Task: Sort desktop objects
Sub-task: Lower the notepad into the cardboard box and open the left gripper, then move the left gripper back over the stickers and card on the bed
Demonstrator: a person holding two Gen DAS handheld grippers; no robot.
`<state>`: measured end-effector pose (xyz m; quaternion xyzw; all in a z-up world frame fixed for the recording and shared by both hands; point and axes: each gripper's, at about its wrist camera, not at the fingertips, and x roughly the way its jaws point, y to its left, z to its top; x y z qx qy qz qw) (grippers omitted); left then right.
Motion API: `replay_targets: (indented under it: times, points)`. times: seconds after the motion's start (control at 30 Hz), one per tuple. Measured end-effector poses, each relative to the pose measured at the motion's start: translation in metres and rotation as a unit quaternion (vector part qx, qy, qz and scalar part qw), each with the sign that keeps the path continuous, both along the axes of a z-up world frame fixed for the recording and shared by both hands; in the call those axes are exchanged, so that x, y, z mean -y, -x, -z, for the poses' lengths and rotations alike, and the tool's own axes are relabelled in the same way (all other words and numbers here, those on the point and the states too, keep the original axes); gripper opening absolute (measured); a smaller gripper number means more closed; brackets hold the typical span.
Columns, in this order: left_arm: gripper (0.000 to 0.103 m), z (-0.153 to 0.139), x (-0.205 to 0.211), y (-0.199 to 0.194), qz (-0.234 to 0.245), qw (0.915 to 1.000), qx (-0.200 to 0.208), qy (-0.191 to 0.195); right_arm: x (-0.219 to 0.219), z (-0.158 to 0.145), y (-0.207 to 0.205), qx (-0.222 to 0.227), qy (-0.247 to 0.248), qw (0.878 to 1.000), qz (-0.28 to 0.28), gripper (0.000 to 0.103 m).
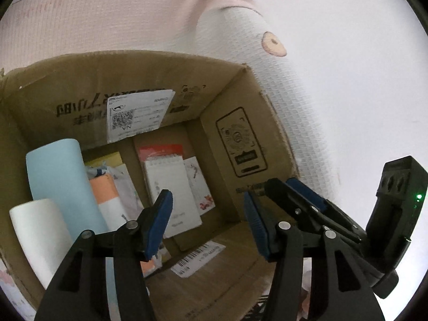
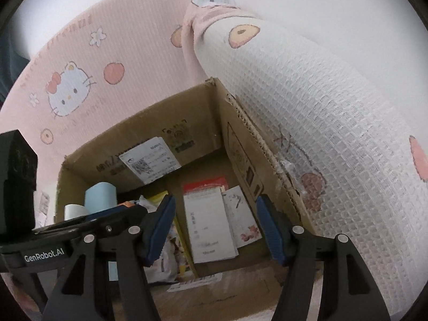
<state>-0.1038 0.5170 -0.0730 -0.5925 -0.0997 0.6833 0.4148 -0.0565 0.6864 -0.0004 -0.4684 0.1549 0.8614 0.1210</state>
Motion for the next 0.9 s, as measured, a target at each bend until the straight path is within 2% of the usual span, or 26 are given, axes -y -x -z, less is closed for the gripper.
replay_targets:
  times: [0.43,0.6,0.9]
  points:
    - [0.06,-0.038,0.044,-0.008,0.004,0.9982,-0.051,-0.029,0.042,-0.038,-0.011,-0.011,-0.043,0.999,-0.012,0.061]
    - [0.067,-0.051,0.068,-0.007,-0.003,0.9981,-0.06,-0.013,0.07,-0.053,-0.008,-0.016,-0.077,0.996,-0.03,0.061]
    - [0.069,-0.072,0.136,-0.003,-0.031,0.9922,-0.12,0.012,0.128,-0.065,0.01,-0.028,-0.078,0.994,-0.078,0.061]
